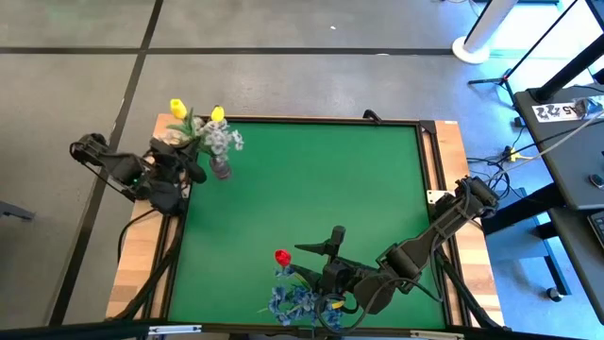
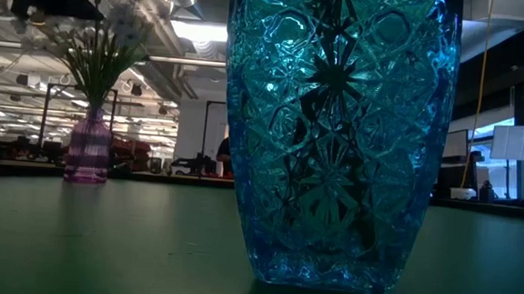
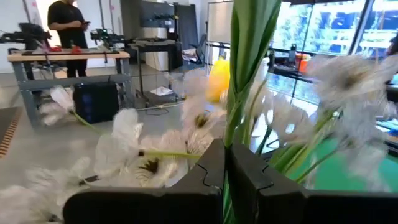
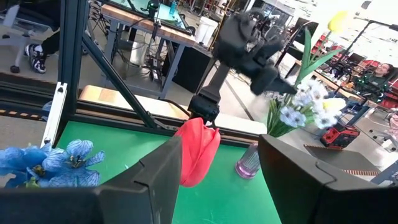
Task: Sort flowers into vase by color
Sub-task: Put the yellow flower into the purple vase
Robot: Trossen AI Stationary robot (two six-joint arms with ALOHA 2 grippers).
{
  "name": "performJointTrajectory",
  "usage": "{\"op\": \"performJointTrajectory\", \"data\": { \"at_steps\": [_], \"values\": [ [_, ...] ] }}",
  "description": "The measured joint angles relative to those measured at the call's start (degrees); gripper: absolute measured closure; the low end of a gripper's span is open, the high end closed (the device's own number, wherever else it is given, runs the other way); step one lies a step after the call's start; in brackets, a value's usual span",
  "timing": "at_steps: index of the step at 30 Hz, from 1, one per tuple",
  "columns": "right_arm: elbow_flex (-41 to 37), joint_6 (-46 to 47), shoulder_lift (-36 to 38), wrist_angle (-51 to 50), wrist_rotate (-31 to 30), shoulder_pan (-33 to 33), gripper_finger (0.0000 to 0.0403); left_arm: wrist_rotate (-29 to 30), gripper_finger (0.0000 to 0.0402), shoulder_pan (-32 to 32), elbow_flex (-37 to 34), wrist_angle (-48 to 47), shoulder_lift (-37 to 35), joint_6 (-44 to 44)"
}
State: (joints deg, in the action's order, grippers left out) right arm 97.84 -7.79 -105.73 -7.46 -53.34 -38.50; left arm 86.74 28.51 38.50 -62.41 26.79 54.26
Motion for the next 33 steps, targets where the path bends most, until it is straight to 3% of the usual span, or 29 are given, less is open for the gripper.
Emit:
{"op": "performJointTrajectory", "data": {
  "at_steps": [5, 9, 14, 24, 29, 33],
  "values": [
    [0.00, 0.00, 0.00, -0.09, 0.00, 0.00, 0.0194, 3.35, 0.0398, 0.00, -3.20, 4.57, 0.91, 2.81],
    [0.00, -0.02, 0.00, -0.09, 0.00, 0.00, 0.0194, 3.35, 0.0398, 0.00, -3.24, 5.50, 1.06, 1.17],
    [0.00, -0.02, 0.00, -0.13, 0.00, 0.00, 0.0194, 3.47, 0.0398, 0.00, -6.24, 5.90, 1.11, 6.77],
    [0.00, -0.17, 0.00, -0.09, 0.00, 0.24, 0.0194, 1.79, 0.0398, -1.23, -14.54, 16.90, 3.39, 8.10],
    [0.00, -0.17, 0.00, -0.02, 0.32, 0.88, 0.0194, 0.07, 0.0398, -3.30, -15.39, 22.85, 5.34, 1.77],
    [0.00, -0.17, 0.00, 0.00, 1.32, 1.63, 0.0194, -0.94, 0.0398, -5.22, -15.39, 31.04, 5.60, -8.53]
  ]
}}
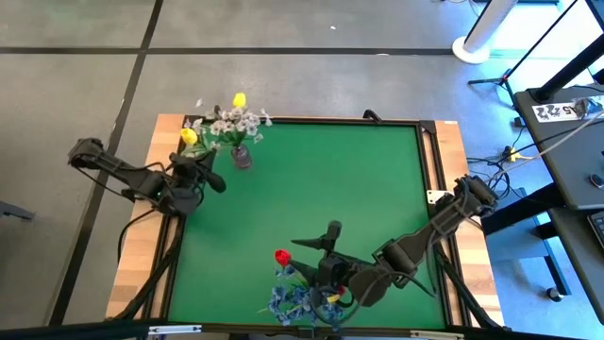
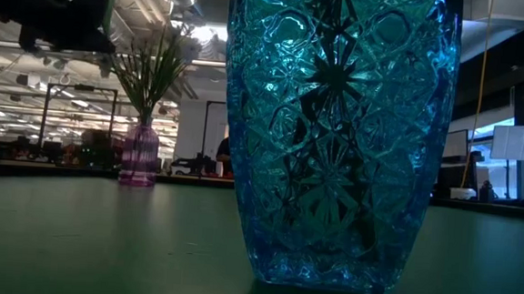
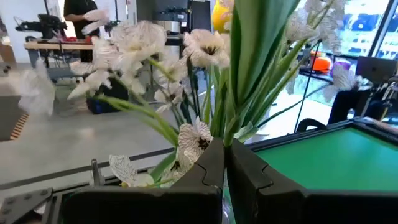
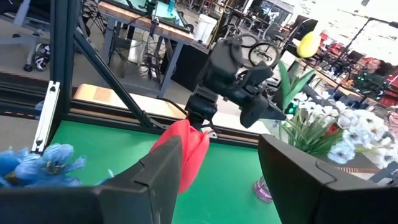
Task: Sort flowers into vase by color
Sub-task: Put the yellow flower into the purple vase
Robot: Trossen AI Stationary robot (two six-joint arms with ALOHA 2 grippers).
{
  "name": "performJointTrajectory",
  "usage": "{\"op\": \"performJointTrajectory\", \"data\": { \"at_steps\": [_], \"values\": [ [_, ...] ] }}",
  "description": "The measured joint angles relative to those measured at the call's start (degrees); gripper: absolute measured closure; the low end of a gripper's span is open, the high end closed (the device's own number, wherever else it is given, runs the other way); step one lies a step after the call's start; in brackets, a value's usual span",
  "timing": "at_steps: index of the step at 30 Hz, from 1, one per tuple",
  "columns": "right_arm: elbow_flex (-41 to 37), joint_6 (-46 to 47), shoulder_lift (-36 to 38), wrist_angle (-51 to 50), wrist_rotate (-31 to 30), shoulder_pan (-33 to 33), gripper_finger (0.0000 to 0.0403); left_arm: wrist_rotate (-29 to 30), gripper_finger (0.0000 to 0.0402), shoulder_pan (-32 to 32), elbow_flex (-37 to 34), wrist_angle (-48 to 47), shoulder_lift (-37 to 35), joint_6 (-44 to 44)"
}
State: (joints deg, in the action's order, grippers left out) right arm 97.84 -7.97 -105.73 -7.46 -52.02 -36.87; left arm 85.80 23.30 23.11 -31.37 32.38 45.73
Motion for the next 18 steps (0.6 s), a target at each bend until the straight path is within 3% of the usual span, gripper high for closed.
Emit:
{"op": "performJointTrajectory", "data": {
  "at_steps": [9, 18],
  "values": [
    [0.00, 0.11, 0.00, 0.13, 2.18, 0.95, 0.0194, -4.07, 0.0398, -7.51, 0.00, 16.79, 0.00, -20.83],
    [0.00, -1.07, 0.00, 0.51, 2.18, 0.92, 0.0194, -21.57, 0.0398, -25.04, 0.09, 29.38, 3.32, -31.68]
  ]
}}
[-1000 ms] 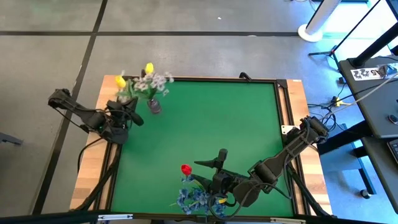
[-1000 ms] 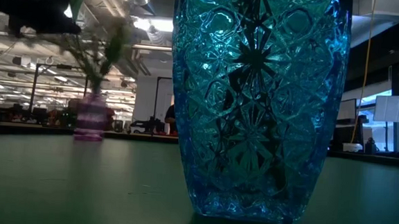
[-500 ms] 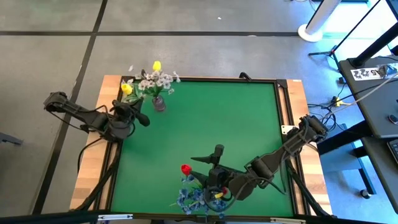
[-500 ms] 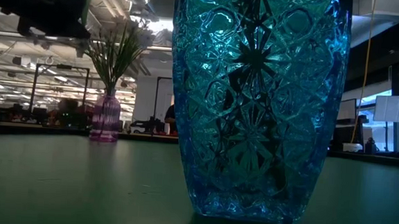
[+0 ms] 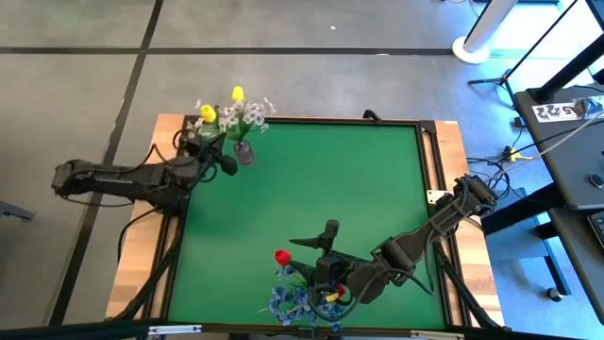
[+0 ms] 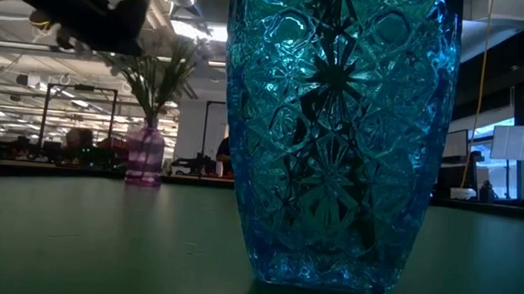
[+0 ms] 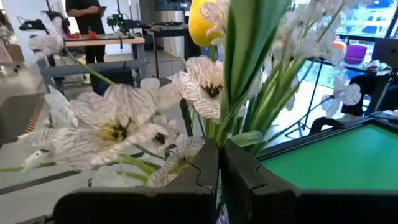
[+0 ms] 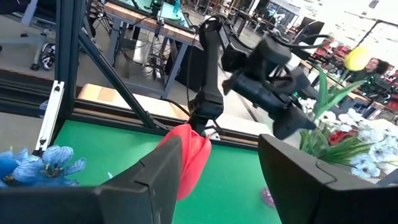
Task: Sort flowers into vase by color
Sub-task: Put the yellow flower into the purple vase
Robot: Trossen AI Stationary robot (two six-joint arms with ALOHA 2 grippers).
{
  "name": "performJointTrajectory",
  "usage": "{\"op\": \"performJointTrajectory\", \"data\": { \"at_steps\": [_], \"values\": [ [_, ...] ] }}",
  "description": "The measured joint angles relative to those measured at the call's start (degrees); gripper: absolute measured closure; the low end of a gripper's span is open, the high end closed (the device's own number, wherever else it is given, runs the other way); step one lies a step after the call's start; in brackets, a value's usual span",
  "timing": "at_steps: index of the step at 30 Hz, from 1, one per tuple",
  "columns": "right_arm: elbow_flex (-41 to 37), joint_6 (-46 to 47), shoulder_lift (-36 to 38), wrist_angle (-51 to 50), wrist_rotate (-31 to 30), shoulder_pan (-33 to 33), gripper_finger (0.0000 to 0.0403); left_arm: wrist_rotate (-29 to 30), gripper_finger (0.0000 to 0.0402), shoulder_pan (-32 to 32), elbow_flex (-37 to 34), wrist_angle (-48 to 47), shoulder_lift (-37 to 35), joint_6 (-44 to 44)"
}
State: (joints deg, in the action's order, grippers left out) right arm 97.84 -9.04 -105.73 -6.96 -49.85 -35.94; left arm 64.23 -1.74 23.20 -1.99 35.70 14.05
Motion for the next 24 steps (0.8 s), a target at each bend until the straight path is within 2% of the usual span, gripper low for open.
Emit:
{"op": "performJointTrajectory", "data": {
  "at_steps": [5, 9, 15, 20, 24],
  "values": [
    [0.01, -0.01, 0.00, 2.71, -4.18, -0.11, 0.0194, -10.38, 0.0398, -8.20, 0.00, 5.77, 5.59, -1.10],
    [0.04, -0.02, 0.55, 3.36, -6.64, -0.07, 0.0194, -15.04, 0.0398, -10.88, 0.02, 10.44, 10.09, -2.61],
    [0.03, -1.26, 2.43, 3.16, -12.35, -0.04, 0.0194, -15.52, 0.0398, -9.86, 0.04, 10.32, 11.34, -2.85],
    [0.04, -1.75, 4.61, 2.57, -14.13, -0.04, 0.0194, -15.51, 0.0398, -5.57, 2.49, 7.30, 8.39, -5.17],
    [0.02, -1.78, 6.11, 2.05, -14.09, -0.04, 0.0194, -12.86, 0.0398, -3.15, 6.14, 1.48, 7.35, -6.86]
  ]
}}
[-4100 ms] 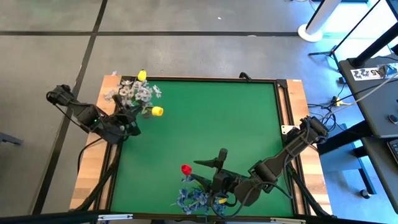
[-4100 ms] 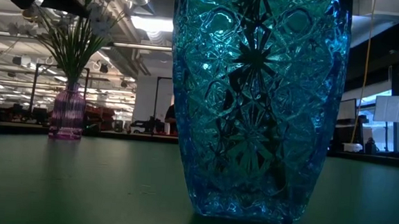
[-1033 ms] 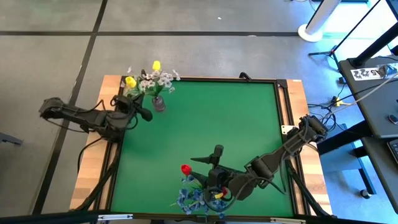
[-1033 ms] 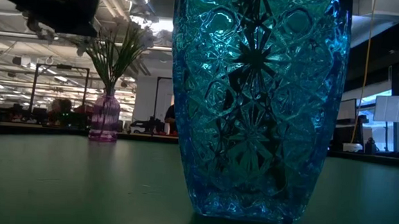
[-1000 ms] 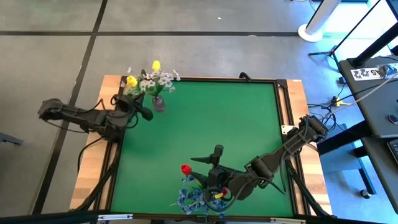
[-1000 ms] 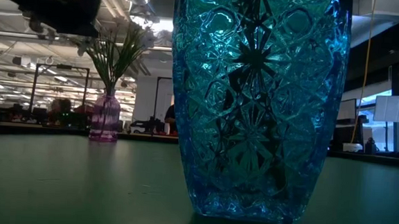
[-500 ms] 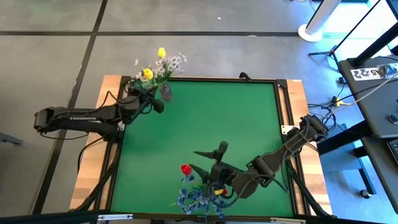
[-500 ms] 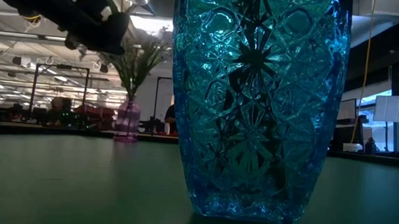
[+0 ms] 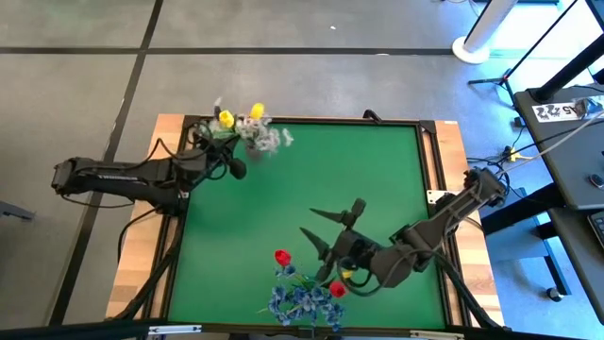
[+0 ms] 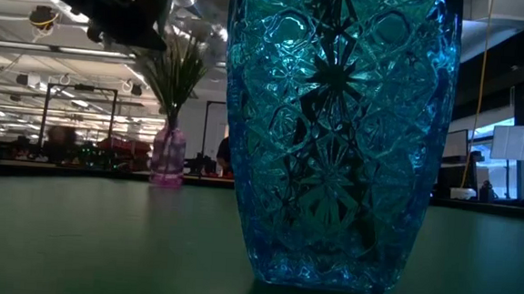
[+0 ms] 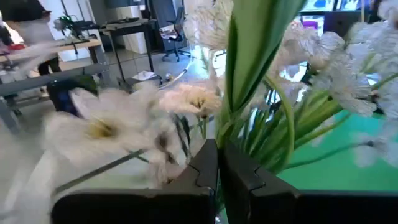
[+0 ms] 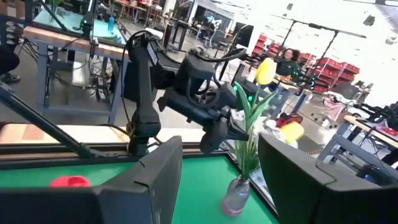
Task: Sort flowers into vase by color
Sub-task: Put the yellow flower into the purple vase
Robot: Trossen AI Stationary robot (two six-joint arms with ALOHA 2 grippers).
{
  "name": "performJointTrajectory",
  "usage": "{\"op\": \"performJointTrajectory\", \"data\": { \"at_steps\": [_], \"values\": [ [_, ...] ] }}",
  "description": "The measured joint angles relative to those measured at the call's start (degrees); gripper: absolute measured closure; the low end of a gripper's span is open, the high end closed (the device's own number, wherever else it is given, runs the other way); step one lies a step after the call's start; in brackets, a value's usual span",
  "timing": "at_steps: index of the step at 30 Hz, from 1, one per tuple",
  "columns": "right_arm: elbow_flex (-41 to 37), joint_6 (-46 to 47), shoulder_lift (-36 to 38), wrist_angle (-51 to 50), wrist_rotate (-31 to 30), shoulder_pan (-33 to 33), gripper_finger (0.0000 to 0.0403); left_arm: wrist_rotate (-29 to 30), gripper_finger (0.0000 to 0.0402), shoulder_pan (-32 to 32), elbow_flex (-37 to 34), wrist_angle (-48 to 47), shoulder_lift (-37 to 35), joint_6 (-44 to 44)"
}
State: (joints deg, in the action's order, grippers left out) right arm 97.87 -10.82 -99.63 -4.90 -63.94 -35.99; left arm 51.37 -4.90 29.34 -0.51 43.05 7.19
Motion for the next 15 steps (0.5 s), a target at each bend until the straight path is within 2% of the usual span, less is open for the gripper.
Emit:
{"op": "performJointTrajectory", "data": {
  "at_steps": [5, 10, 12, 15],
  "values": [
    [0.02, -2.17, 2.04, -0.42, -0.01, 0.78, 0.0194, -0.53, 0.0398, -3.05, 0.75, -0.57, 0.42, -0.20],
    [0.02, -2.70, 5.17, -6.02, 0.17, 3.60, 0.0194, -6.48, 0.0398, -7.67, 0.75, 0.02, 2.45, 2.22],
    [0.02, -1.91, 6.30, -10.13, 2.94, 5.84, 0.0194, -8.72, 0.0398, -8.76, 0.79, 0.81, 3.78, 3.05],
    [0.02, 1.98, 8.12, -18.19, 11.03, 10.34, 0.0194, -10.51, 0.0398, -9.05, 0.79, 3.24, 5.72, 3.10]
  ]
}}
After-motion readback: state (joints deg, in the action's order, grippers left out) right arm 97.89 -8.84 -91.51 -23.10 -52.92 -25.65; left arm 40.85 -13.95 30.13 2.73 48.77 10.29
